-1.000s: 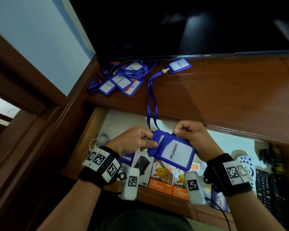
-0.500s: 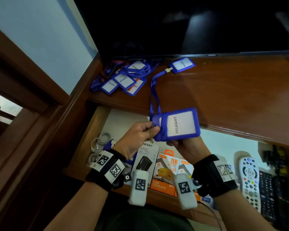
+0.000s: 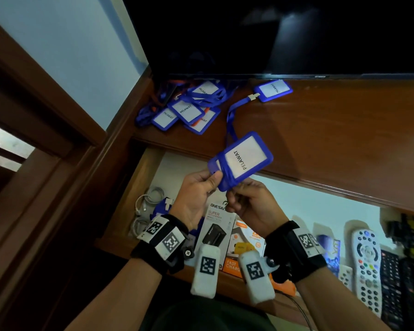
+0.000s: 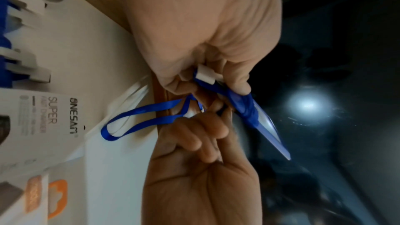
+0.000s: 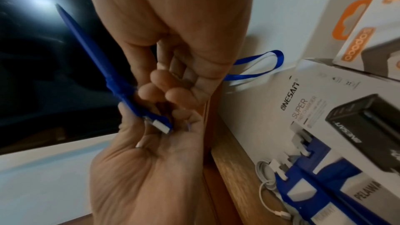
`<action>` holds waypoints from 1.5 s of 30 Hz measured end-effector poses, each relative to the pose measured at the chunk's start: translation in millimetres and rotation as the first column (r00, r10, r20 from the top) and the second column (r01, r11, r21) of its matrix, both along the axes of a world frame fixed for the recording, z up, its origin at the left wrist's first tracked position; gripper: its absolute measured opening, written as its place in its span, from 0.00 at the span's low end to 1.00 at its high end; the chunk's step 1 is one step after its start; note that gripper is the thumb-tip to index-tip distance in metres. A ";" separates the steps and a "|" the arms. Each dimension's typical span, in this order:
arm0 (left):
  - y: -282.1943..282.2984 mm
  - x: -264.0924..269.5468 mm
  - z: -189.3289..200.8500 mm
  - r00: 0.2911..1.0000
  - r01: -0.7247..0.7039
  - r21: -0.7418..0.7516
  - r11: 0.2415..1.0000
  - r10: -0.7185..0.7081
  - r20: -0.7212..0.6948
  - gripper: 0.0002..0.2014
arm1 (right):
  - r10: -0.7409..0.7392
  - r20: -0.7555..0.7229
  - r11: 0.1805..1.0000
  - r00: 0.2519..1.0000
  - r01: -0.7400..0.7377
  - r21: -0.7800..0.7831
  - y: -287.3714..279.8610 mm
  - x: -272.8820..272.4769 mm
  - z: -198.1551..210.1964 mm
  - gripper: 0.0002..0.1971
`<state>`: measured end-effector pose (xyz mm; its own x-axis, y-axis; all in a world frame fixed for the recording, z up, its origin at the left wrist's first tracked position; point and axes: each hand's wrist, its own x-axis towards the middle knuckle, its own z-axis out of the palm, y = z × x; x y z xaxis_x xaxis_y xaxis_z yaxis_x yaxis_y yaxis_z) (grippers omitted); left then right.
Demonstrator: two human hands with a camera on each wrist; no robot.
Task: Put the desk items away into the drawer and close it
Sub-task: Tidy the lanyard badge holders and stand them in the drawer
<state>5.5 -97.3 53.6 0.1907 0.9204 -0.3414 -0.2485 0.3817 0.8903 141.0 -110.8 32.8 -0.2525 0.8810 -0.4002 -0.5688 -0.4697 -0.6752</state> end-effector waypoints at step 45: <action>60.8 -65.9 -102.9 -0.305 0.863 -0.443 0.244 -0.449 -0.840 0.17 | 0.006 0.904 0.989 -0.428 -0.131 -0.069 171.7 62.1 -35.5 0.29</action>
